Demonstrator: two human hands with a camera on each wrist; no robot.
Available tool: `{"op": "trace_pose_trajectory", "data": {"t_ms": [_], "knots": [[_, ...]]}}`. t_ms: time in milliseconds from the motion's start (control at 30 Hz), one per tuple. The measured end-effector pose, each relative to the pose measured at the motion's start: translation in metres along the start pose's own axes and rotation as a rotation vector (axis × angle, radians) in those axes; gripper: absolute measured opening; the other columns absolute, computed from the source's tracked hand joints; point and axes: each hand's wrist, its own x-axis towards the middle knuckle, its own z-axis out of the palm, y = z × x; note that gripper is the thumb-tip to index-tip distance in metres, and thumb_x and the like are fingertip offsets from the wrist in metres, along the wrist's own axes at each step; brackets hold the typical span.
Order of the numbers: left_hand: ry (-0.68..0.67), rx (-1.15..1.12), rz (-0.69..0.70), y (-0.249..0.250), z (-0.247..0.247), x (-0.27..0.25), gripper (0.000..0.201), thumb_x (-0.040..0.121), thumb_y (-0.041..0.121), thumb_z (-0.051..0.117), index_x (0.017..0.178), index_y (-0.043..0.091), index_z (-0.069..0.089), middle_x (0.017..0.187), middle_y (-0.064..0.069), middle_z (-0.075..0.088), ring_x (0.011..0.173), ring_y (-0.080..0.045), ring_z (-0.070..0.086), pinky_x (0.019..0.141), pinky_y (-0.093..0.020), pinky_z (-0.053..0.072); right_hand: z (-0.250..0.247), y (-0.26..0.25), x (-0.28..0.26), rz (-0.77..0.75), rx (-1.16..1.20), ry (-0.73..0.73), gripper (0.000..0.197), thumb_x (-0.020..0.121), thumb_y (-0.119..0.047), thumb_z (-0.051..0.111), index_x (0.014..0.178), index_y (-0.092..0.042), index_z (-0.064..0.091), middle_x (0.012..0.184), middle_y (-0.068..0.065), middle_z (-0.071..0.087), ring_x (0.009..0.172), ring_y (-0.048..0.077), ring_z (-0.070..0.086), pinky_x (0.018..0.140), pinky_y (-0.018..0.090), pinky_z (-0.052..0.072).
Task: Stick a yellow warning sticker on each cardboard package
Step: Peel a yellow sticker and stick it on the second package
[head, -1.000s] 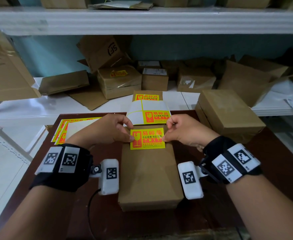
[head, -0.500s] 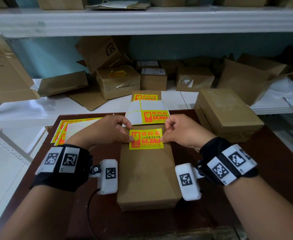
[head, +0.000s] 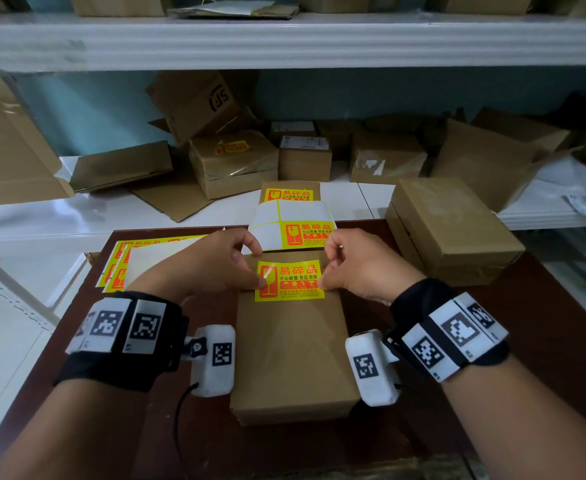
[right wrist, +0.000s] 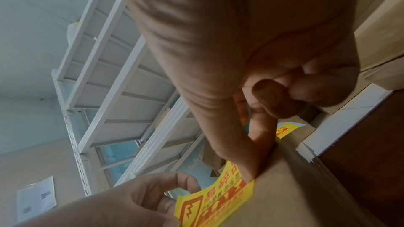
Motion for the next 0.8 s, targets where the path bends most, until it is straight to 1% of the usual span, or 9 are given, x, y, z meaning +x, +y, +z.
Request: {"op": "trace_pose_trajectory", "data": {"t_ms": [133, 200, 267, 367, 467, 533, 600, 700, 800], "knots": [[-0.010, 0.063, -0.004, 0.002, -0.001, 0.001, 0.052, 0.077, 0.021, 0.084, 0.119, 0.029, 0.054, 0.072, 0.001, 0.074, 0.078, -0.017, 0.068, 0.082, -0.040, 0.051, 0.002, 0.003, -0.001, 0.007, 0.008, 0.004, 0.036, 0.067, -0.008, 0.084, 0.074, -0.021, 0.051, 0.082, 0.007, 0.072, 0.086, 0.030, 0.072, 0.083, 0.053, 0.058], [-0.011, 0.095, -0.015, 0.001, -0.001, 0.002, 0.058, 0.077, 0.025, 0.084, 0.125, 0.029, 0.051, 0.075, 0.001, 0.071, 0.078, -0.017, 0.066, 0.079, -0.041, 0.051, 0.000, 0.004, -0.001, 0.017, 0.014, -0.008, 0.035, 0.070, -0.008, 0.085, 0.079, -0.018, 0.053, 0.080, 0.005, 0.071, 0.081, 0.026, 0.070, 0.082, 0.049, 0.058], [0.005, 0.189, -0.039, -0.003, -0.003, 0.003, 0.065, 0.077, 0.036, 0.083, 0.130, 0.030, 0.046, 0.092, 0.006, 0.065, 0.081, -0.013, 0.060, 0.069, -0.033, 0.046, -0.001, 0.005, -0.003, 0.029, 0.019, -0.026, 0.034, 0.073, -0.010, 0.086, 0.085, -0.015, 0.054, 0.078, 0.001, 0.066, 0.072, 0.018, 0.061, 0.076, 0.040, 0.054], [0.004, 0.271, -0.091, -0.009, -0.005, 0.002, 0.076, 0.077, 0.051, 0.079, 0.139, 0.028, 0.041, 0.120, 0.008, 0.058, 0.095, -0.013, 0.058, 0.072, -0.028, 0.042, -0.002, 0.009, -0.004, 0.071, 0.075, -0.041, 0.036, 0.075, -0.013, 0.086, 0.088, -0.016, 0.053, 0.080, 0.001, 0.058, 0.068, 0.012, 0.050, 0.066, 0.030, 0.045], [-0.079, 0.192, -0.180, -0.015, -0.002, -0.001, 0.065, 0.083, 0.058, 0.069, 0.133, 0.026, 0.042, 0.104, 0.003, 0.069, 0.086, -0.015, 0.069, 0.065, -0.029, 0.053, -0.002, 0.014, -0.004, 0.164, 0.165, -0.066, 0.041, 0.079, -0.016, 0.084, 0.105, -0.009, 0.054, 0.083, 0.001, 0.054, 0.067, 0.010, 0.048, 0.056, 0.022, 0.039], [-0.147, 0.136, -0.227, -0.016, 0.002, -0.004, 0.047, 0.089, 0.061, 0.058, 0.118, 0.026, 0.051, 0.096, 0.001, 0.072, 0.082, -0.016, 0.074, 0.061, -0.029, 0.058, -0.002, 0.017, -0.004, 0.213, 0.218, -0.086, 0.048, 0.080, -0.020, 0.083, 0.116, -0.011, 0.053, 0.094, 0.004, 0.062, 0.078, 0.015, 0.057, 0.057, 0.025, 0.043], [-0.197, 0.068, -0.228, -0.020, 0.006, -0.006, 0.048, 0.092, 0.062, 0.050, 0.111, 0.019, 0.062, 0.096, -0.004, 0.073, 0.083, -0.019, 0.075, 0.061, -0.029, 0.060, -0.001, 0.019, -0.005, 0.256, 0.244, -0.108, 0.053, 0.083, -0.024, 0.081, 0.125, -0.016, 0.051, 0.113, 0.005, 0.067, 0.100, 0.020, 0.065, 0.064, 0.030, 0.049], [-0.204, 0.007, -0.221, -0.020, 0.011, -0.011, 0.048, 0.095, 0.058, 0.047, 0.111, 0.017, 0.066, 0.097, -0.005, 0.073, 0.085, -0.020, 0.075, 0.058, -0.028, 0.059, 0.001, 0.021, -0.007, 0.336, 0.299, -0.179, 0.062, 0.086, -0.032, 0.077, 0.140, -0.019, 0.049, 0.128, 0.001, 0.062, 0.117, 0.018, 0.059, 0.069, 0.036, 0.060], [-0.239, -0.035, -0.185, -0.016, 0.011, -0.021, 0.043, 0.094, 0.057, 0.049, 0.114, 0.022, 0.063, 0.106, 0.000, 0.072, 0.092, -0.017, 0.074, 0.069, -0.033, 0.062, -0.001, 0.018, -0.015, 0.336, 0.409, -0.279, 0.042, 0.096, -0.028, 0.067, 0.136, -0.017, 0.059, 0.133, 0.000, 0.064, 0.121, 0.016, 0.059, 0.074, 0.047, 0.064]]}}
